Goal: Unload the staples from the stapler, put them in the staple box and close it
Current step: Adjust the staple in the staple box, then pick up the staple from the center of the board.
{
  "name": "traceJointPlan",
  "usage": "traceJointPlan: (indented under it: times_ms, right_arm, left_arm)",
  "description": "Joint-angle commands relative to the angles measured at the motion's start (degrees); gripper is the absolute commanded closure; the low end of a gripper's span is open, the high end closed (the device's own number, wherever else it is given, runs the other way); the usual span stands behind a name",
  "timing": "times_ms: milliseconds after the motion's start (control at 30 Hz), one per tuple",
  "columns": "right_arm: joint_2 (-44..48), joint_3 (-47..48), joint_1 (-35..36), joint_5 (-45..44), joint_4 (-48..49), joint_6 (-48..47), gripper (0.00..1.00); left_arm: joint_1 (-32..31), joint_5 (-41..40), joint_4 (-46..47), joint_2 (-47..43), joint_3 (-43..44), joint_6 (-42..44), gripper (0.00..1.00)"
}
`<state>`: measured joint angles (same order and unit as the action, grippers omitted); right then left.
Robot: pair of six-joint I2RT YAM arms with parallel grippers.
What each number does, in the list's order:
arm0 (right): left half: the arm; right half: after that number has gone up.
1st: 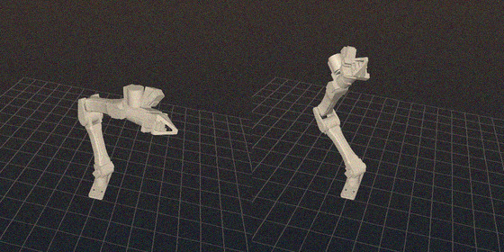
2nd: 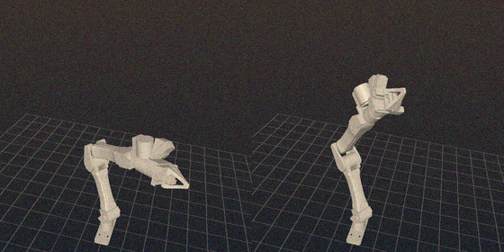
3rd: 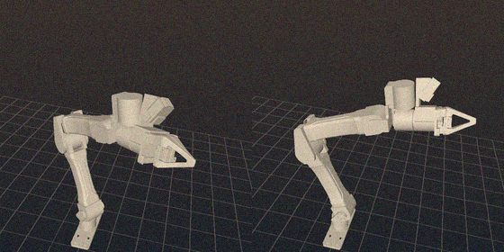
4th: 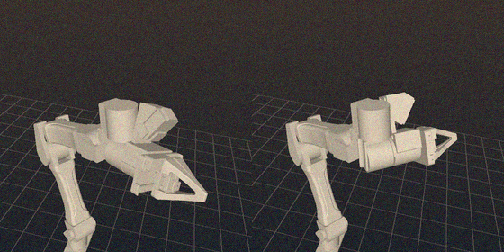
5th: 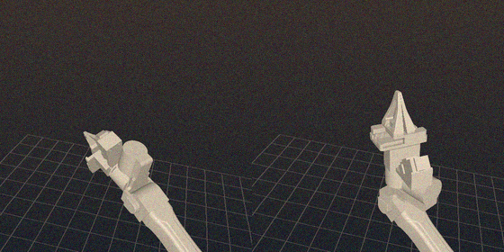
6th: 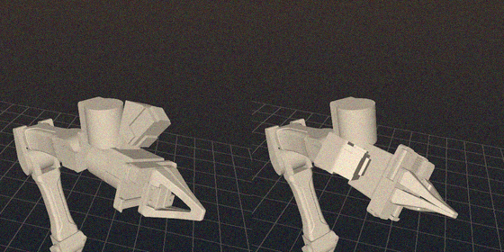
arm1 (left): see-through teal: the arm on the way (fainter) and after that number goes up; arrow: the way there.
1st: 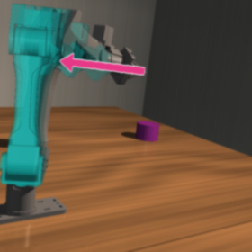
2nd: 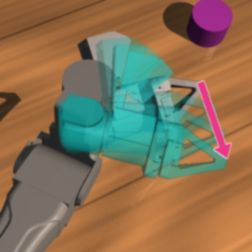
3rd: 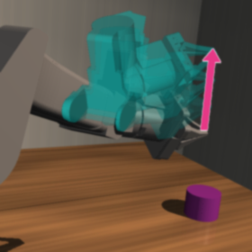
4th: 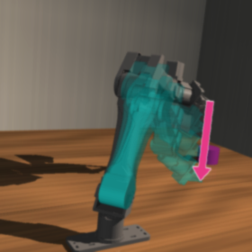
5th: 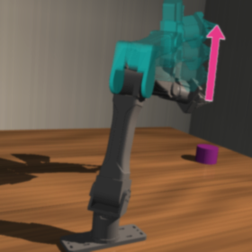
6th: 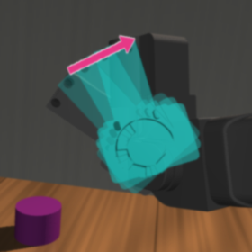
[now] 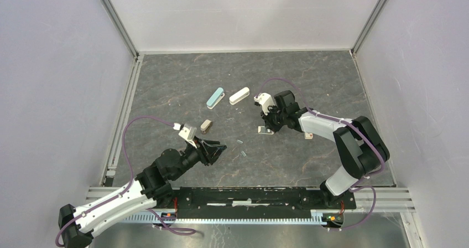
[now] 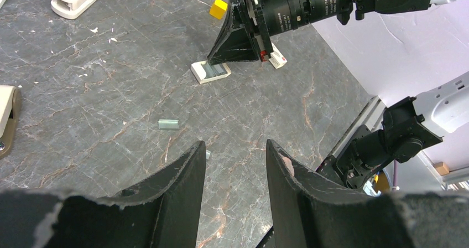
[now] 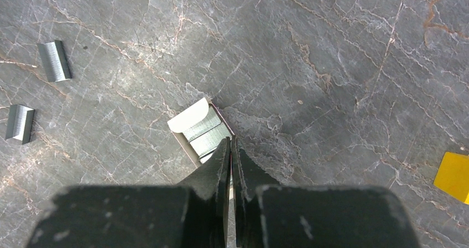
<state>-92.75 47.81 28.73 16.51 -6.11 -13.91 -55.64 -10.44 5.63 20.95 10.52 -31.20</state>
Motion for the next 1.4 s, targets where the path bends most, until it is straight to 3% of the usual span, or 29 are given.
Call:
traceJointPlan:
  times_ms: [0, 400, 533, 600, 700, 800, 1033, 1133, 1367]
  right_arm:
    - [2.64, -0.83, -0.33, -1.04, 1.06, -0.68, 0.92]
    - [4.53, -1.16, -0.27, -0.67, 1.51, -0.85, 0.92]
    - [7.6, -1.36, -0.3, 3.24, 1.79, -1.32, 0.91]
    - [10.36, -1.64, -0.55, 6.54, 1.85, -2.38, 0.9]
    - [15.52, -2.59, -2.0, 14.22, 1.5, -4.7, 0.88]
    - [21.63, -4.22, -3.42, 21.9, 0.0, -7.58, 0.73]
    - [33.59, -8.87, -6.66, 29.48, -0.57, -11.55, 0.27]
    - [34.42, -8.53, -9.16, 31.56, -1.07, -11.72, 0.2]
    - [35.08, -8.96, -11.38, 33.23, -1.77, -12.19, 0.2]
  left_arm:
    - [0.09, -1.07, 0.08, -0.33, 0.11, 0.81, 0.49]
    - [0.09, -0.98, 0.08, -0.15, 0.29, 0.85, 0.49]
    - [0.09, -0.33, 0.36, 0.22, 0.24, 0.96, 0.48]
    - [0.14, 1.05, 1.94, 0.94, -0.08, 1.02, 0.44]
    - [0.09, 3.21, 6.23, 3.42, -1.12, 0.18, 0.21]
    - [0.1, 5.35, 12.91, 8.22, -2.35, -1.39, 0.06]
    - [0.25, 7.21, 10.83, 27.34, 7.23, 0.05, 0.07]
    - [0.52, 7.5, 5.48, 35.28, 14.39, 2.8, 0.08]
    - [3.92, 7.81, -10.31, 49.92, 28.82, 12.02, 0.12]
